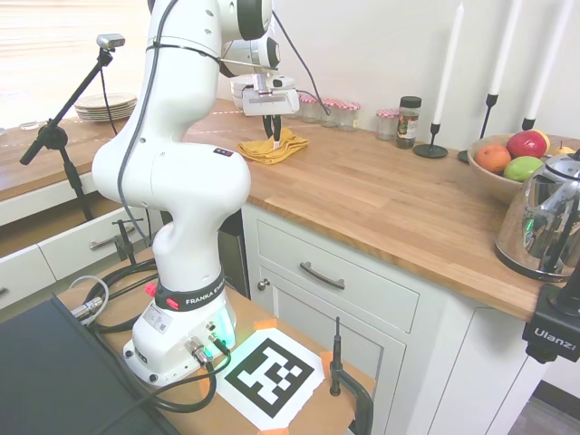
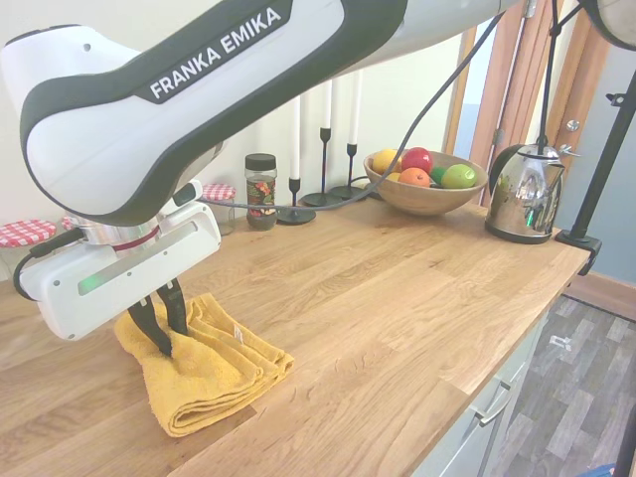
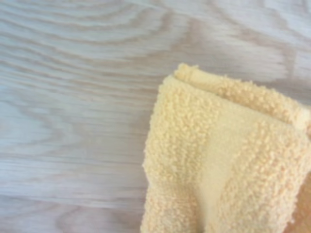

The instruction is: Wipe the counter

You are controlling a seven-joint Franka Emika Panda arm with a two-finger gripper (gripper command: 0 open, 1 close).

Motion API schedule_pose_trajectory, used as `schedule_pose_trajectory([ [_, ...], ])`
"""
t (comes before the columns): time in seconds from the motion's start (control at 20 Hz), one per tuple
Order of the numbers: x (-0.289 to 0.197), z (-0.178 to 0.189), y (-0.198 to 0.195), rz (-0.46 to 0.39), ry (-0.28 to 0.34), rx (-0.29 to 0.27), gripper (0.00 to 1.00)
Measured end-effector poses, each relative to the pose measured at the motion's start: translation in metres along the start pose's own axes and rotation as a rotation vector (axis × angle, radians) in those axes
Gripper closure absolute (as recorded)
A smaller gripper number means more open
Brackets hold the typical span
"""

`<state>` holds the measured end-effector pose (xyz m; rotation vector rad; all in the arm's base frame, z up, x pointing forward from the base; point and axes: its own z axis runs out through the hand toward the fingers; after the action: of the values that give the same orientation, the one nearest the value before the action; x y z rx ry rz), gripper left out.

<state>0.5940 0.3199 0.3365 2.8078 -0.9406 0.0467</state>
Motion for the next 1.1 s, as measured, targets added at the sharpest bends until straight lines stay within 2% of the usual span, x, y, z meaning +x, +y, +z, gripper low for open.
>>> schedule_pose_trajectory([
  [0.65,-0.005,-0.004,-0.002,-0.008,0.000,0.002,0.00],
  [1.1,-0.006,-0.023,0.003,-0.007,0.012,0.026,0.00],
])
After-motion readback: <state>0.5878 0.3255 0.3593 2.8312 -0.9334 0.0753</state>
